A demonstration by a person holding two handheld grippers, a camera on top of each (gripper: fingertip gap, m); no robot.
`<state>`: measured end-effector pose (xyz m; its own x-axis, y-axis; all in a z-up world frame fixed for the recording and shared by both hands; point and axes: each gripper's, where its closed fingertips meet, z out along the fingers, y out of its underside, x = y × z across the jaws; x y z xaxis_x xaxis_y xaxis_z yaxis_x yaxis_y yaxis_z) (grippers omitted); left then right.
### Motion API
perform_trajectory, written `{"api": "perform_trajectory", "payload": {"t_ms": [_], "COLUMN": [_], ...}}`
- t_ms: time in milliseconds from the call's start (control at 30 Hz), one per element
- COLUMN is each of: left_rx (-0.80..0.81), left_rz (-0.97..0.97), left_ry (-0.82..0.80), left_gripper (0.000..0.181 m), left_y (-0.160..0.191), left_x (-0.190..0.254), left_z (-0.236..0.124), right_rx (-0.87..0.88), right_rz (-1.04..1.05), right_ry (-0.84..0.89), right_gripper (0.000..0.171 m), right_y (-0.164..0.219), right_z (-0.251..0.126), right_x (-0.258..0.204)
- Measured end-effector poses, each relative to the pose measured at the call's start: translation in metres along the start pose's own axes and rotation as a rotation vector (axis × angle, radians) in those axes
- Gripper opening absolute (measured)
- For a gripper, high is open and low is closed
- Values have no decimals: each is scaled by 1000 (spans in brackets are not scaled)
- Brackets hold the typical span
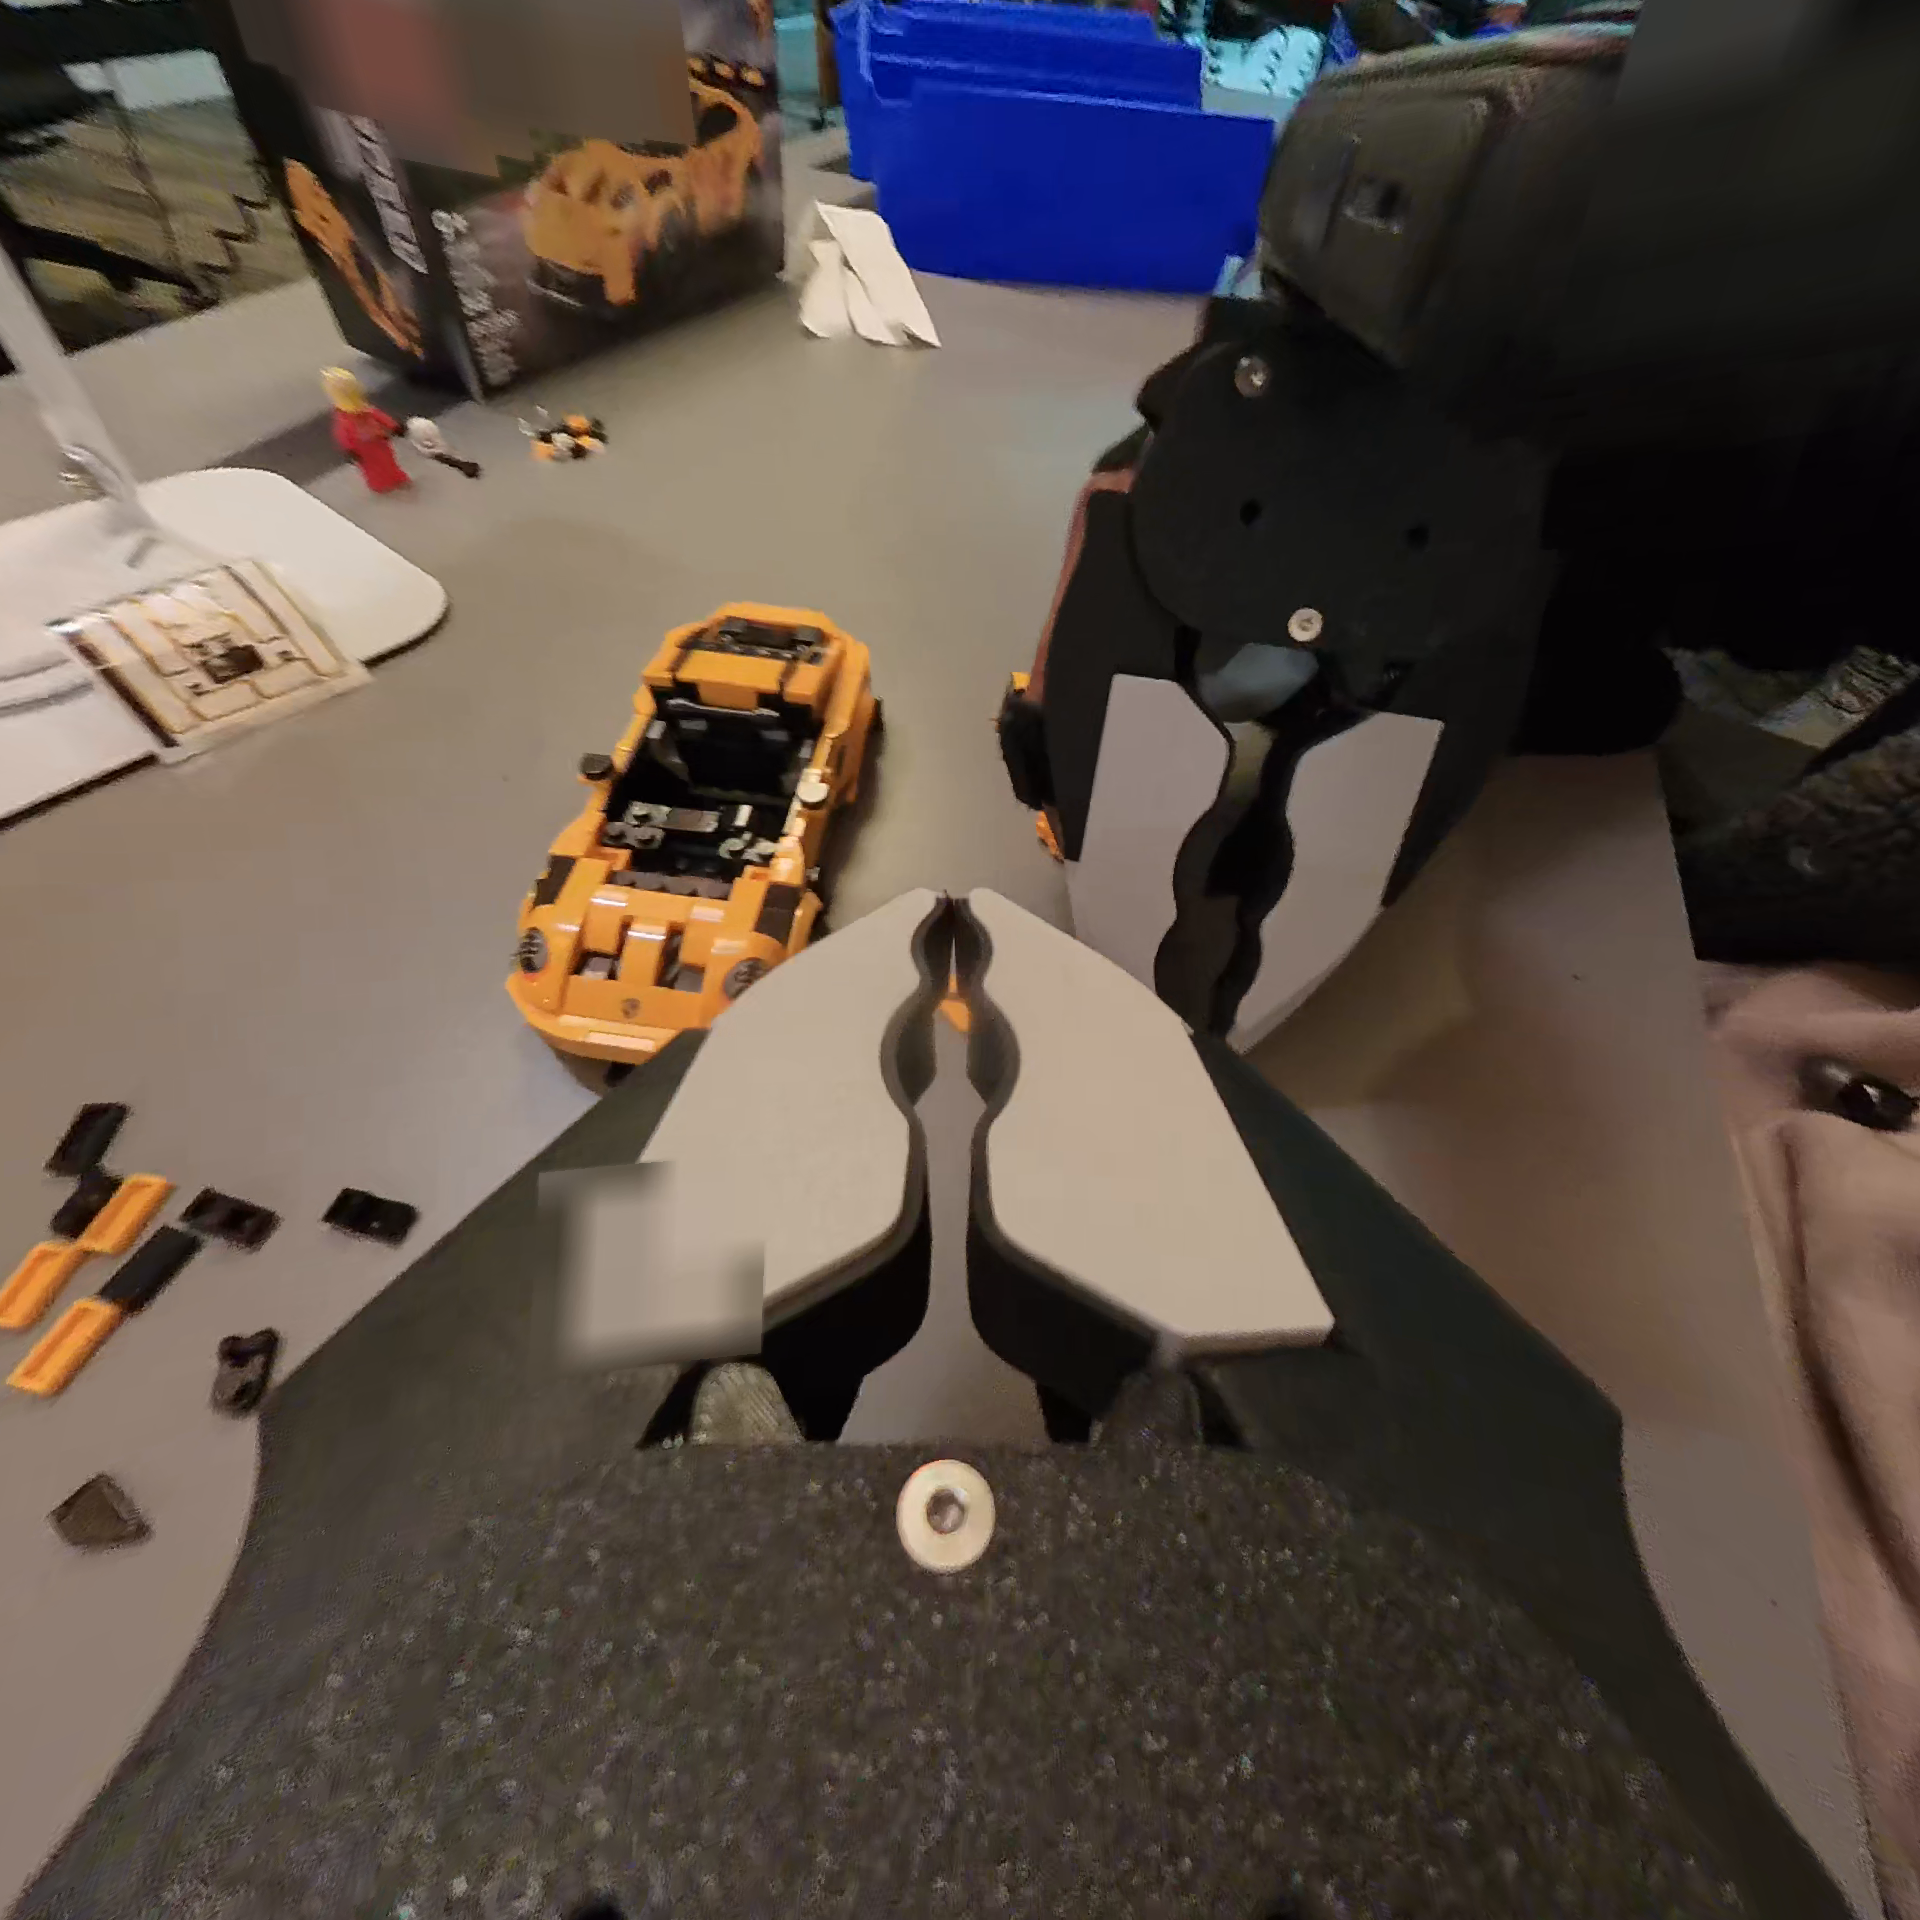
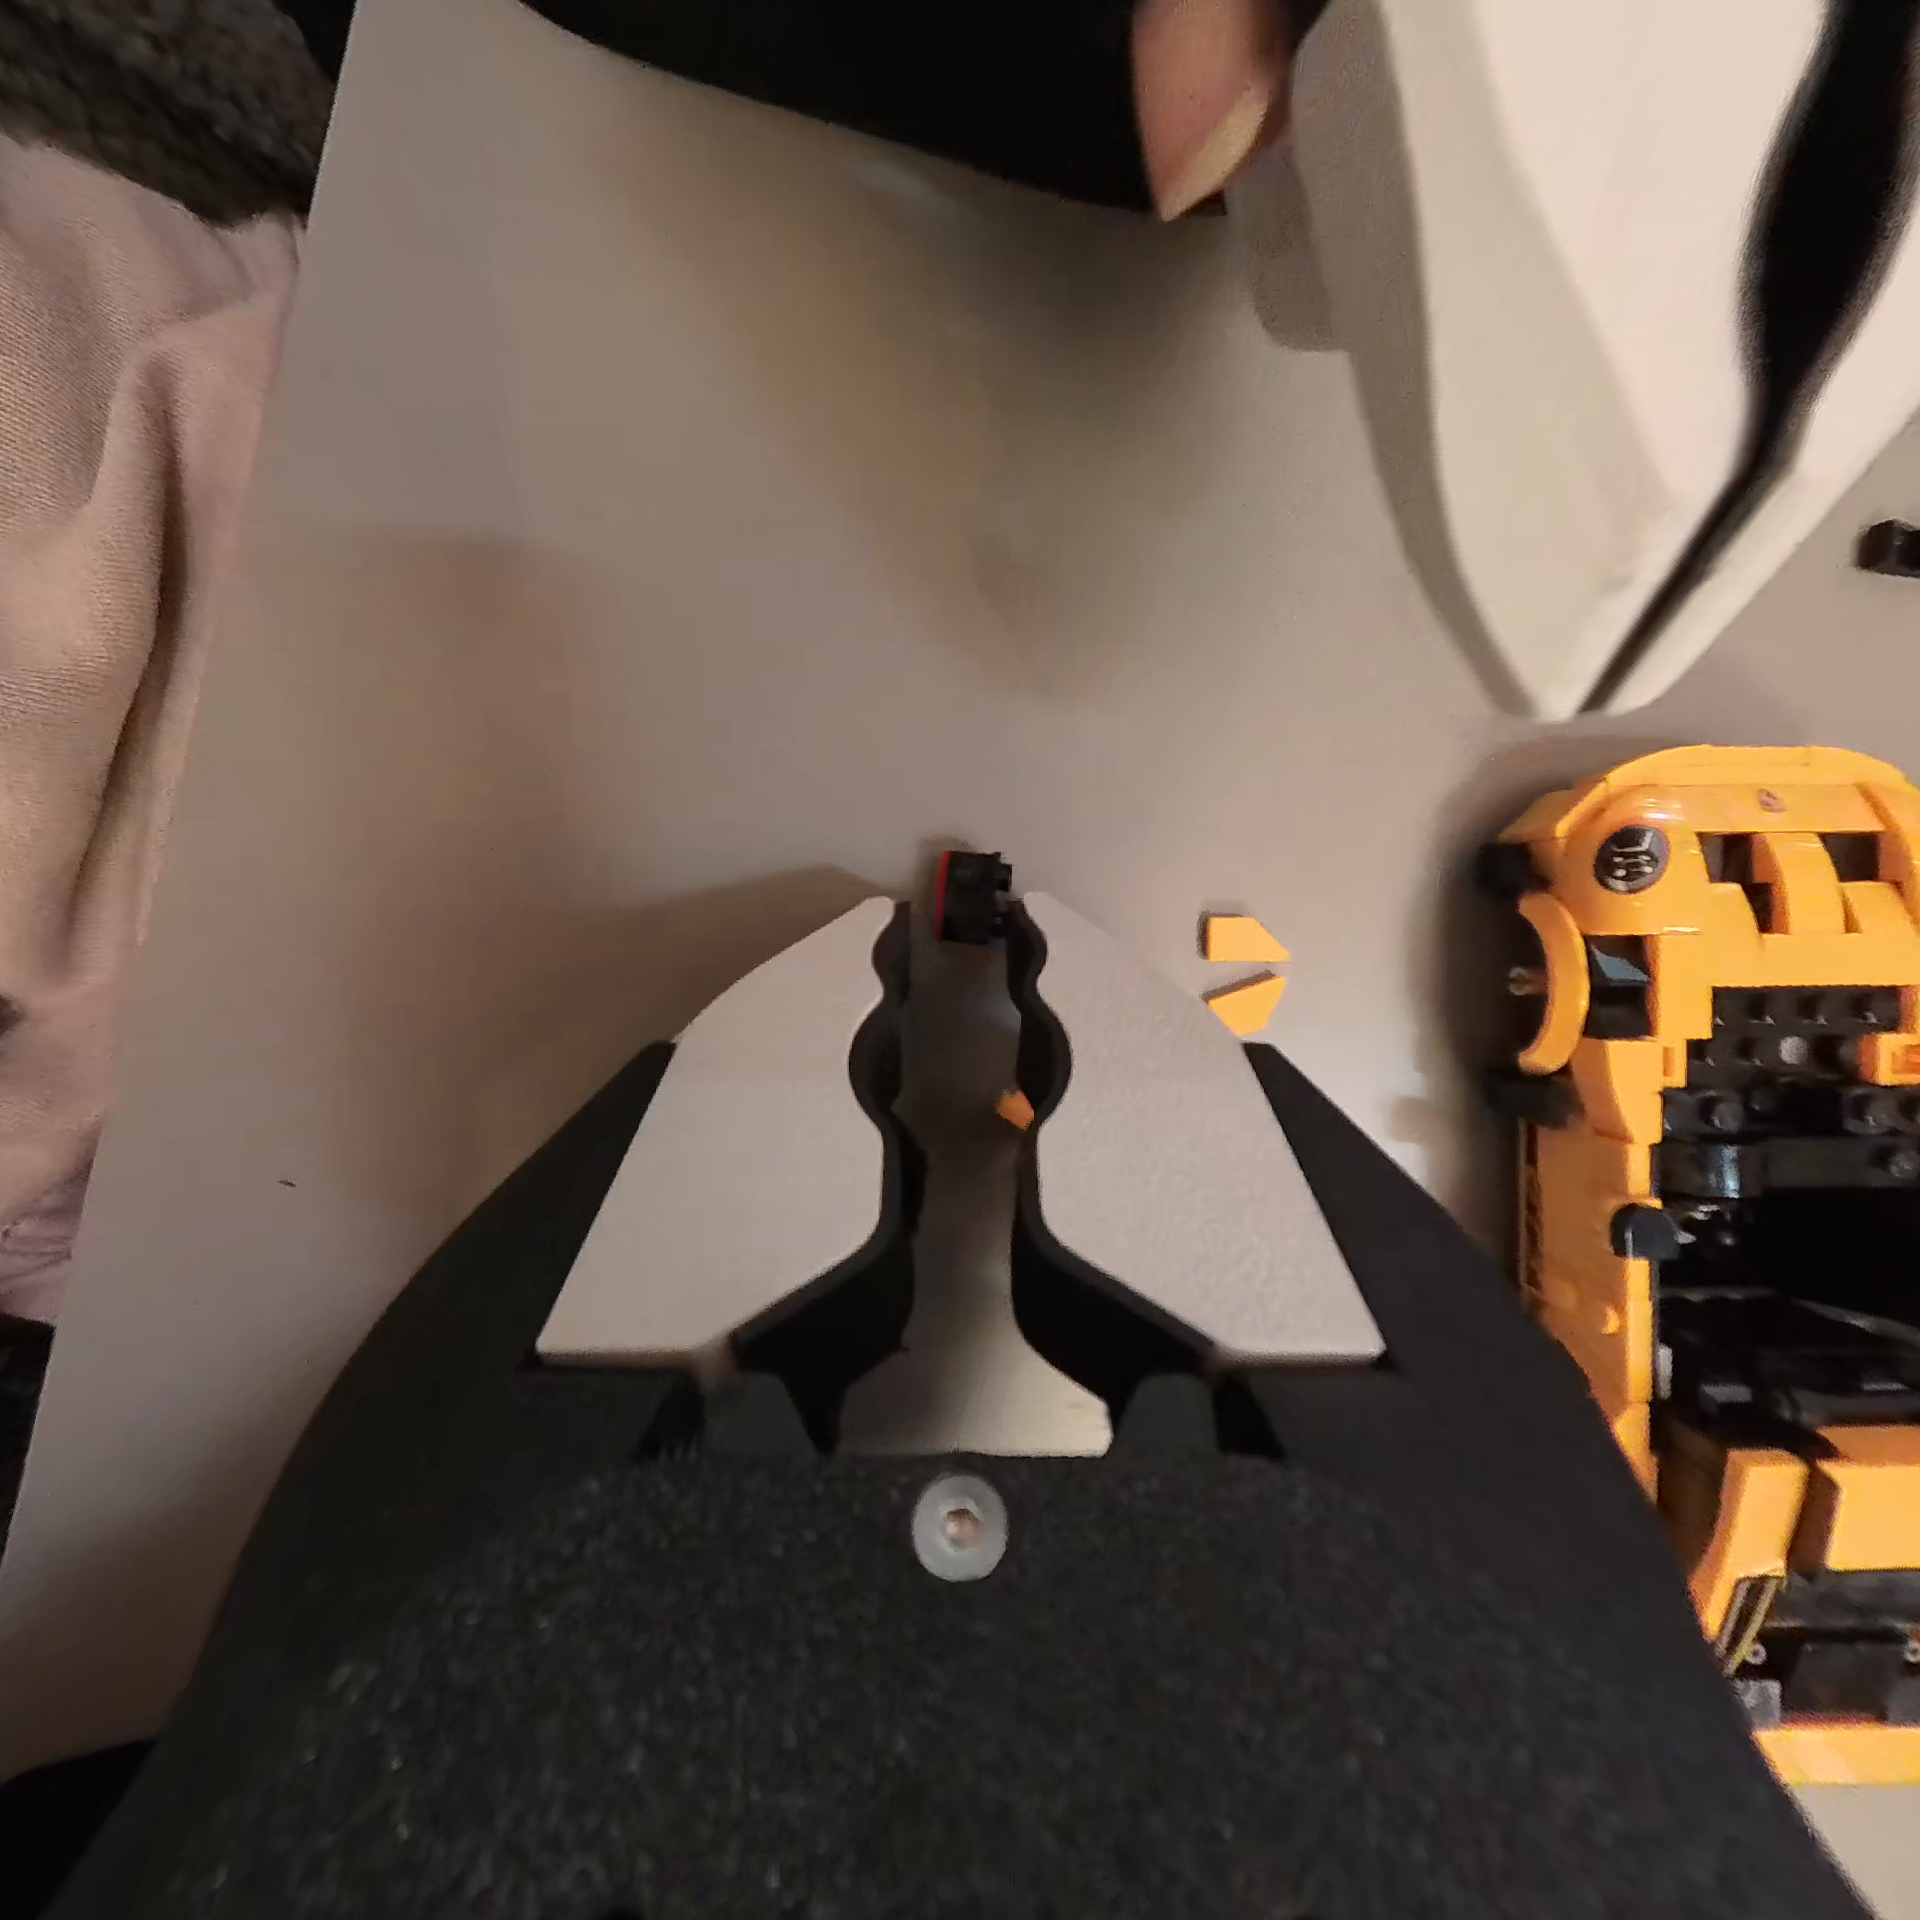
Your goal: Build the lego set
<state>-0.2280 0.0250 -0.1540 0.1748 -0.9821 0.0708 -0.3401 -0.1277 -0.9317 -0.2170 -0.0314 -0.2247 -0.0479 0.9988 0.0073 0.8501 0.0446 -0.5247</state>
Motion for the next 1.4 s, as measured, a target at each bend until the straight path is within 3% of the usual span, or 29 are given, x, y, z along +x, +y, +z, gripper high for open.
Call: {"api": "perform_trajectory", "payload": {"t_ms": [233, 633, 700, 800, 1067, 1233, 1400], "left_rx": [61, 177, 166, 107, 36, -67, 53], "left_rz": [-67, 29, 19, -5, 13, 56, -85], "left_ry": [-55, -129, -153, -168, -250, -474, -519], "left_gripper": [0, 0, 0, 0, 0, 0, 0], "left_y": [-6, -19, -18, -10, -2, 8, 2], "left_x": [-14, -22, -26, -29, -42, -83, -106], "left_z": [-8, -14, -14, -13, -10, -44, -79], "right_rx": [136, 383, 371, 316, 169, 131, 28], "right_rz": [36, 155, 171, 195, 101, 32, -18], "right_ry": [58, 339, 367, 389, 281, 246, 218], "right_gripper": [26, 31, 27, 0, 10, 12, 24], "right_y": [-9, -4, 3, 15, 10, -16, -47], "right_z": [-19, -69, -70, -65, -35, -21, 5], "right_x": [6, 48, 53, 58, 49, 57, 76]}}
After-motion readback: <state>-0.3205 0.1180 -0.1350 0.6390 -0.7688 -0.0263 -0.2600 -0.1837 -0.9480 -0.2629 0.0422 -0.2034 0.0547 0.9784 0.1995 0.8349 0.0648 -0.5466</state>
